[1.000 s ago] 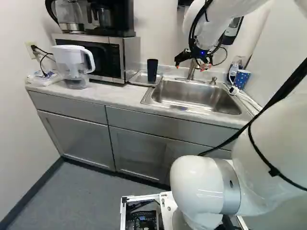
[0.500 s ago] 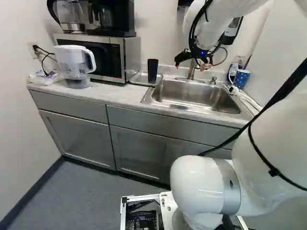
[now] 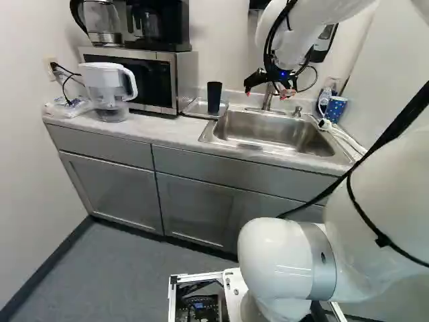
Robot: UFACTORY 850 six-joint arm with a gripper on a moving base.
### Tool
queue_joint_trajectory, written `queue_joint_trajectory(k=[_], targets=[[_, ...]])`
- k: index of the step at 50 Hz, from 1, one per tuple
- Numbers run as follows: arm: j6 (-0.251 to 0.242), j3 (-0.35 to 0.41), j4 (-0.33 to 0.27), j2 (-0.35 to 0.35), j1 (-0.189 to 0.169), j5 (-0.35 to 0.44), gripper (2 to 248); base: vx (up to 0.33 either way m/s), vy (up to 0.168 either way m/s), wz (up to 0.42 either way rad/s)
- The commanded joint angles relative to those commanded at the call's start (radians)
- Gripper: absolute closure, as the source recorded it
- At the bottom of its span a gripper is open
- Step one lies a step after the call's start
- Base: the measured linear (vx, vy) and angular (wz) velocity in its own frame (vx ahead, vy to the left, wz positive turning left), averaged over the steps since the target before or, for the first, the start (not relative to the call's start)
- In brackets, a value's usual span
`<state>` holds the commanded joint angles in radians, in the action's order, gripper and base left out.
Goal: Rinse the cup and place it in the tray
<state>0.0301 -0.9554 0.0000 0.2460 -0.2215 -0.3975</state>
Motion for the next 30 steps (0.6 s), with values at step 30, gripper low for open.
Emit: queue_joint_trajectory(k=[30], targets=[[0.000,0.000,0.000,0.000,0.000,0.000,3,-0.099,0.027,-0.002]])
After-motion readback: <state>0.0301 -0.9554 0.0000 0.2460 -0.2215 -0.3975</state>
